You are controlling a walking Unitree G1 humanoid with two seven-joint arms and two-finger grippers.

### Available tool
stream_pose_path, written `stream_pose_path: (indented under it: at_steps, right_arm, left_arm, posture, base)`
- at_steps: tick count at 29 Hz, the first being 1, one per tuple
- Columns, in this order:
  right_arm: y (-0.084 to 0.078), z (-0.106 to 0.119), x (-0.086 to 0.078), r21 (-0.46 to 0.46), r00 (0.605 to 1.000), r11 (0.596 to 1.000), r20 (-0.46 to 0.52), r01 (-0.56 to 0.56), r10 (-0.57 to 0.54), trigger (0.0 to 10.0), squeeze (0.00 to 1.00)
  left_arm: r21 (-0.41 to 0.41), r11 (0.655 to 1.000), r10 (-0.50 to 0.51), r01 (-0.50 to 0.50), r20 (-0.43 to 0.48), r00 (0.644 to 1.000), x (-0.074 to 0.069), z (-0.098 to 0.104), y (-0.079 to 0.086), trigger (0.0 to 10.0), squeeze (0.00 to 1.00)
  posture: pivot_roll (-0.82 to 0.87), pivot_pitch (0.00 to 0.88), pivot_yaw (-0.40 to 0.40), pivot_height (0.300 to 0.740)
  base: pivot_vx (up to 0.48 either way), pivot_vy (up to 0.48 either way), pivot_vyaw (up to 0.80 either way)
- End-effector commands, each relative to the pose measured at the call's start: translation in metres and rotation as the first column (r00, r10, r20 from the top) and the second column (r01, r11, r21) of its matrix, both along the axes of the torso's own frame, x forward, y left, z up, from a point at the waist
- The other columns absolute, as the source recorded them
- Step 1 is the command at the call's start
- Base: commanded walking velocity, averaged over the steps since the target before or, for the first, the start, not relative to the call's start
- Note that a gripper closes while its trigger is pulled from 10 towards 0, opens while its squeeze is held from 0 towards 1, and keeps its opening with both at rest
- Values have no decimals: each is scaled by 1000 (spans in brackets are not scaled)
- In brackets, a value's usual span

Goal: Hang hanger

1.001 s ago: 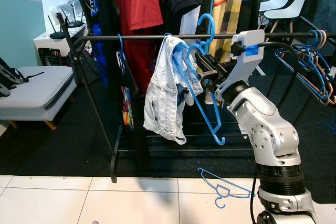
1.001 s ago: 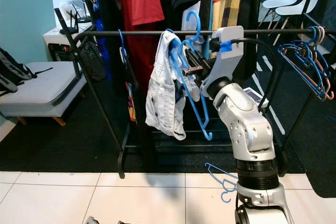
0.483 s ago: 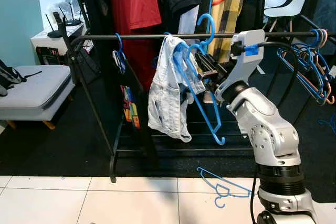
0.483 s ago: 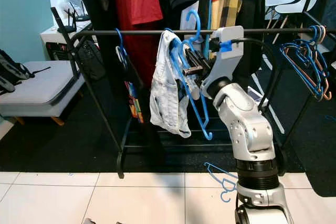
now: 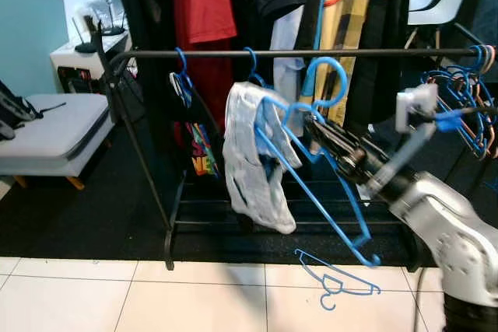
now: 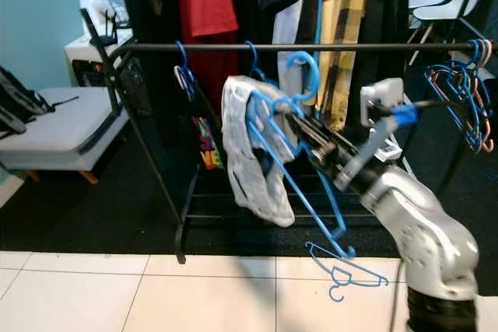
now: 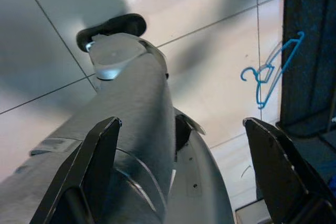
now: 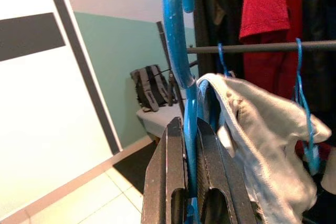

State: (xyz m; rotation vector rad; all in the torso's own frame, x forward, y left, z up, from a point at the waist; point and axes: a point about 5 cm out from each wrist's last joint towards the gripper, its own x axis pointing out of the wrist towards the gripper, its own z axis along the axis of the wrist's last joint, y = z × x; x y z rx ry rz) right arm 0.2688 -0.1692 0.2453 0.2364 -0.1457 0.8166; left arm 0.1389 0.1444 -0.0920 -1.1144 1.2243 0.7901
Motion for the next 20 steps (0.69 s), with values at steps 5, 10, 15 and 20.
stream_pose_path:
  at_steps: [5,10,15,20]
  right_arm:
    - [2,6,-5,-7,998,999,41,-41,41,10000,0]
    - [-4,0,-13,-28,998,997,6,-70,70,10000,0]
    - [-11,-2,-21,-27,994,993,-18,-111,111,10000,0]
    - [-13,1,-26,-21,990,990,-13,-140,140,10000,0]
  left_arm:
    - [648,721,-687,243,715,130,175,151,6,10000,0]
    - [667,708,-703,233,696,144,171,144,8,10000,0]
    - [673,703,-709,229,689,153,166,139,10,10000,0]
    - [673,706,-706,221,693,145,166,140,11,10000,0]
  posture:
    - [-173,0,0,740]
    - [-171,0,0,740]
    - [-171,0,0,740]
    - [-169,0,69,740]
  base:
    - [0,0,0]
    - [0,0,0]
    - [0,0,0]
    - [0,0,0]
